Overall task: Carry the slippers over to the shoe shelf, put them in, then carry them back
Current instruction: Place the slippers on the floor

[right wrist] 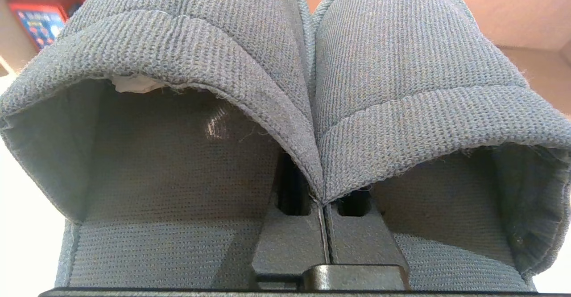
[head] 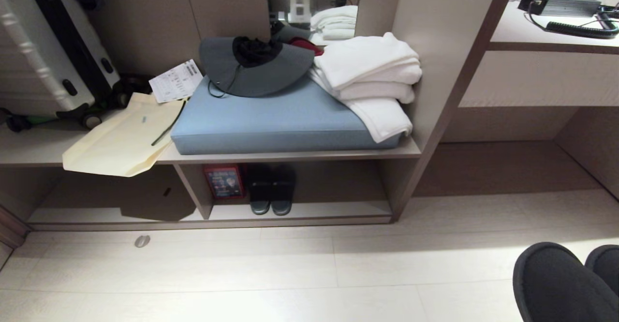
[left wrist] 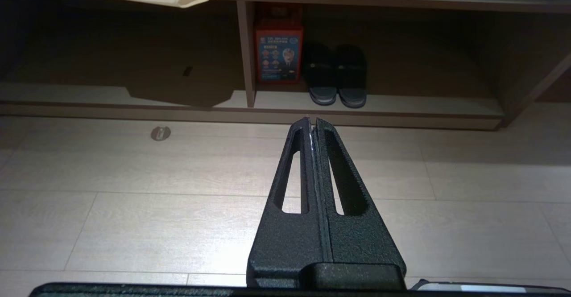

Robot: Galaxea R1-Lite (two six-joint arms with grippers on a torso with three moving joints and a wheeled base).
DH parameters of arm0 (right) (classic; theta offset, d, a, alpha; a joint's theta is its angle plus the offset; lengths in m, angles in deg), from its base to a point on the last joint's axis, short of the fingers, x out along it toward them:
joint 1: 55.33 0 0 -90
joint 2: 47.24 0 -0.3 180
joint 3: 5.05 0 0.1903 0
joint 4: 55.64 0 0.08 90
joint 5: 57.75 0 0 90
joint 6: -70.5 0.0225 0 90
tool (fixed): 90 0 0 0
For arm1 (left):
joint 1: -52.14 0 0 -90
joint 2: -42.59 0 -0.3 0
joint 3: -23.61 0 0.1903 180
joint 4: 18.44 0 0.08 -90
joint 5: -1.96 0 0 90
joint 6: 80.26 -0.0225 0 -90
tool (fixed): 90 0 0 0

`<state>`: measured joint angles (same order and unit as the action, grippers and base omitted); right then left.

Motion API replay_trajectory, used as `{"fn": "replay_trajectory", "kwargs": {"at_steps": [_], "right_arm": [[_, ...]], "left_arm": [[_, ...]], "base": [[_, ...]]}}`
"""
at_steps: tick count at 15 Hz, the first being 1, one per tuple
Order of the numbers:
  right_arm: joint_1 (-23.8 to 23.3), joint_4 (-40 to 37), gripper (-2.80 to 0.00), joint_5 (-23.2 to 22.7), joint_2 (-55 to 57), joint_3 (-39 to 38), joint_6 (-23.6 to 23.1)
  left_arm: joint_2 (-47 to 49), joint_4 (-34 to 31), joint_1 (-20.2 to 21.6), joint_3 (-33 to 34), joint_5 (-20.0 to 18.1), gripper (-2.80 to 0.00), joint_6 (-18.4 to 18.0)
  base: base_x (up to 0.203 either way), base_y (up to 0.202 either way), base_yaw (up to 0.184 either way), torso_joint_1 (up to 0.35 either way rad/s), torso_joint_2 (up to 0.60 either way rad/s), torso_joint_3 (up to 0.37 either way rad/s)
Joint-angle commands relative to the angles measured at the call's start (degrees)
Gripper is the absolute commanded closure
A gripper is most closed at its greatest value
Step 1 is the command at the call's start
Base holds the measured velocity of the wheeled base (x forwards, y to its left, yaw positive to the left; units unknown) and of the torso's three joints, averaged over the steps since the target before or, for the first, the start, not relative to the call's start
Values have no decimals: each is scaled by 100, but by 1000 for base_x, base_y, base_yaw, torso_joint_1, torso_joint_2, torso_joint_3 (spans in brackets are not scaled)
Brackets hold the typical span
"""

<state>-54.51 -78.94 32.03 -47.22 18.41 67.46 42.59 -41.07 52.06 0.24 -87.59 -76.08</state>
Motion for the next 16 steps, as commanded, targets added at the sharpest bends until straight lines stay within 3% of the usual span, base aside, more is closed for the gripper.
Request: {"fn": "replay_trajectory", "kwargs": {"at_steps": [1,16], "right_arm": [[6,1,0,-4,6,-1,-3],[6,1,0,4,6,-1,-3]], "left_arm": [[0,5,-1,0,8,0,4],[-9,5,-1,0,-1,0,-14]], "base": [[0,0,0,5,4,188],[0,0,0,2,3,202]]}}
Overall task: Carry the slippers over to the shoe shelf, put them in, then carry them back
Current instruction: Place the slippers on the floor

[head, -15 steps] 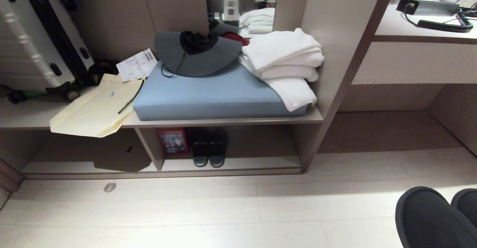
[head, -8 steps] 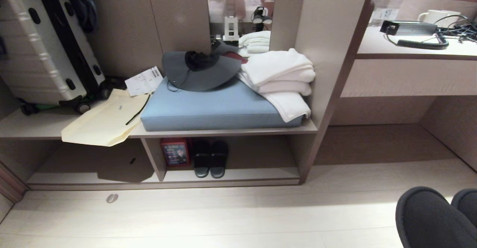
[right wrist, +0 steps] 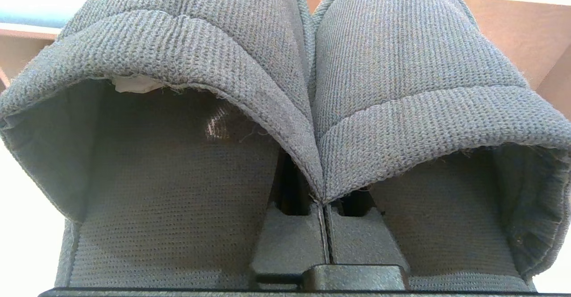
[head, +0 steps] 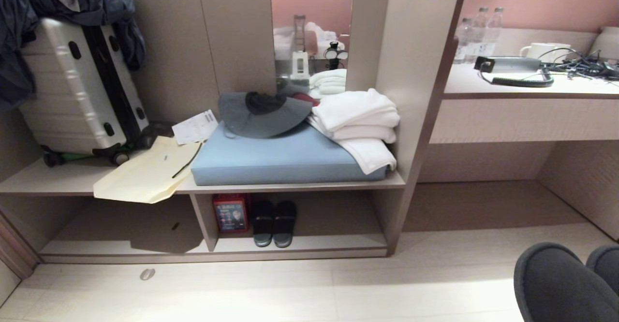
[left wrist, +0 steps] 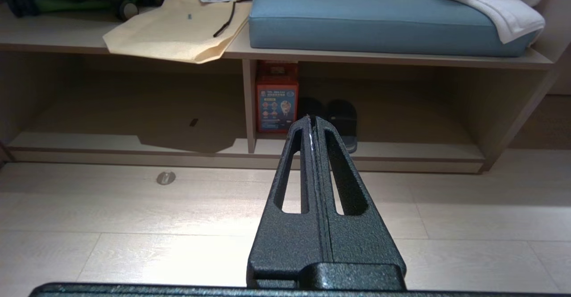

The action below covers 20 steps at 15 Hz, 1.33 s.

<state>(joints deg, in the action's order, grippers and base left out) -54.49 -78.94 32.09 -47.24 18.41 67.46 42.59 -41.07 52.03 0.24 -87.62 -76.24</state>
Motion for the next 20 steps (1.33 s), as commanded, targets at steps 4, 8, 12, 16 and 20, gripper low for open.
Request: {"fn": "replay_trajectory", "kwargs": {"at_steps": [4,8,12,16,20], "right_arm": [[3,10,0,-11,17,-1,-3],[-3,10,0,-11,11,-1,-12],[-1,10,0,-11,10,-1,-12],[-5,10,0,-11,16,-1,-18],[-5,10,0,-11,17,-1,-12]], "left_arm": [[-9,5,2,0,2,0,-24],[0,5,2,0,2,0,-22],[0,5,2,0,2,0,-16],[0,5,2,0,2,0,-16],[0,5,2,0,2,0,-16]], "base": [[0,0,0,5,2,57],[0,0,0,0,0,0],[0,-17,4,1,1,1],[0,-177,3,4,1,4],[0,-197,1,4,1,3]]}}
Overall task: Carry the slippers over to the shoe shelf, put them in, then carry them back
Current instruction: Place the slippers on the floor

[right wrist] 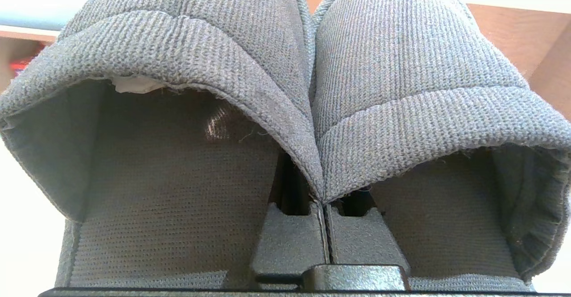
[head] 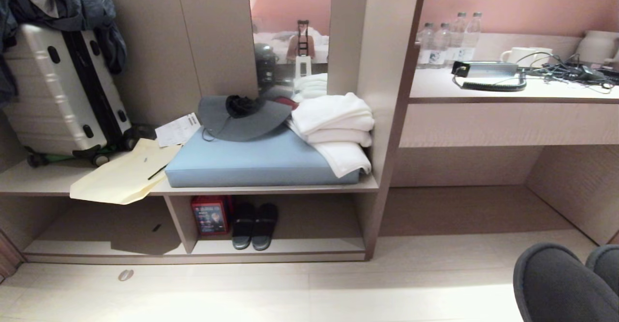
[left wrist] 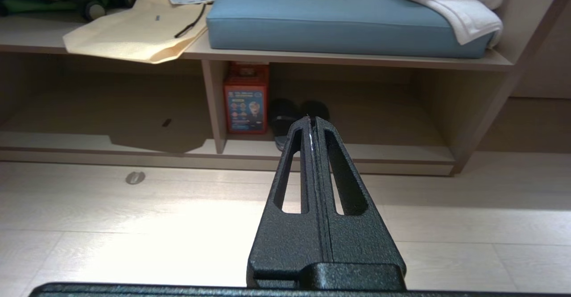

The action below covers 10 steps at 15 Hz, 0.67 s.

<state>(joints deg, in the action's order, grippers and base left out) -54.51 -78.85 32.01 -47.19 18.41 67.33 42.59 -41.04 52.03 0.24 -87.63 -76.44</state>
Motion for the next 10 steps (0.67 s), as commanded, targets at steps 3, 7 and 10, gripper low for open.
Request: {"fn": "replay_trajectory", "kwargs": {"at_steps": [3,7,10], "right_arm": [[-1,2,0,-2,12,-1,-8],[0,6,0,-2,4,-1,-17],[6,11,0,-11,13,-1,-17]], "left_arm": [[0,2,2,0,2,0,5],[0,2,2,0,2,0,5],[0,2,2,0,2,0,5]], "base": [[0,-196,1,3,2,5],[0,-197,4,4,2,2],[0,-196,2,3,1,4]]}}
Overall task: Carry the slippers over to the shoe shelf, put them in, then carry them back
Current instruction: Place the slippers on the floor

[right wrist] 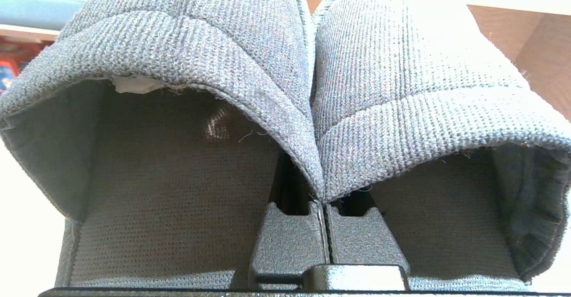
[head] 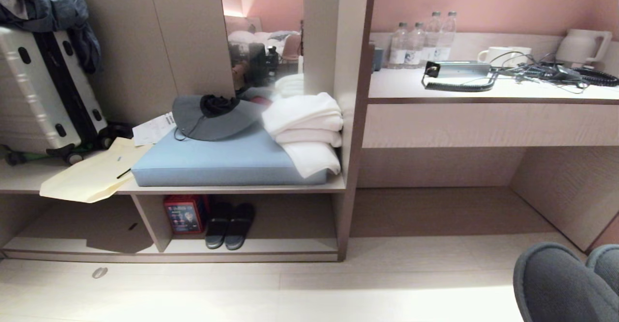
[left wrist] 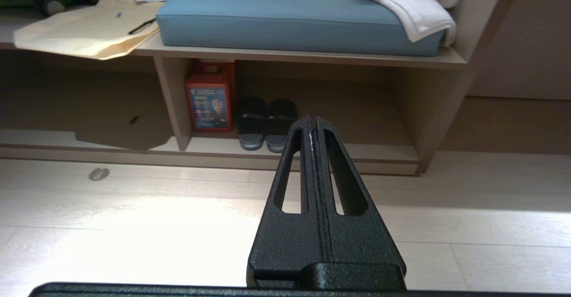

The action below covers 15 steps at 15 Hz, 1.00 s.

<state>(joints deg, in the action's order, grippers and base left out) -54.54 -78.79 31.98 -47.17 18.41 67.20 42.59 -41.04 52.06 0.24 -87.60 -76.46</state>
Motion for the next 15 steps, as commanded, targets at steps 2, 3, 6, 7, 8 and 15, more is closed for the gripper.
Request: {"fn": "replay_trajectory", "kwargs": {"at_steps": [2,3,6,7,8,15], "right_arm": [[0,4,0,-8,10,-1,-4],[0,4,0,-8,10,-1,-4],[8,4,0,-8,10,-1,-13],[5,4,0,-8,5,-1,-17],[6,4,0,-8,10,-1,-13],[5,4,0,-8,1,-1,-22]], "left_arm": [[0,2,-1,0,0,0,6],[0,2,-1,0,0,0,6],[0,2,-1,0,0,0,6],[0,2,-1,0,0,0,-2],[0,2,-1,0,0,0,6],[0,2,-1,0,0,0,-2]], "base": [[0,-198,3,3,2,3],[0,-194,0,4,2,7],[0,-195,0,1,2,1],[0,-155,4,3,2,2],[0,-103,4,-1,2,2],[0,0,0,0,0,0]]}}
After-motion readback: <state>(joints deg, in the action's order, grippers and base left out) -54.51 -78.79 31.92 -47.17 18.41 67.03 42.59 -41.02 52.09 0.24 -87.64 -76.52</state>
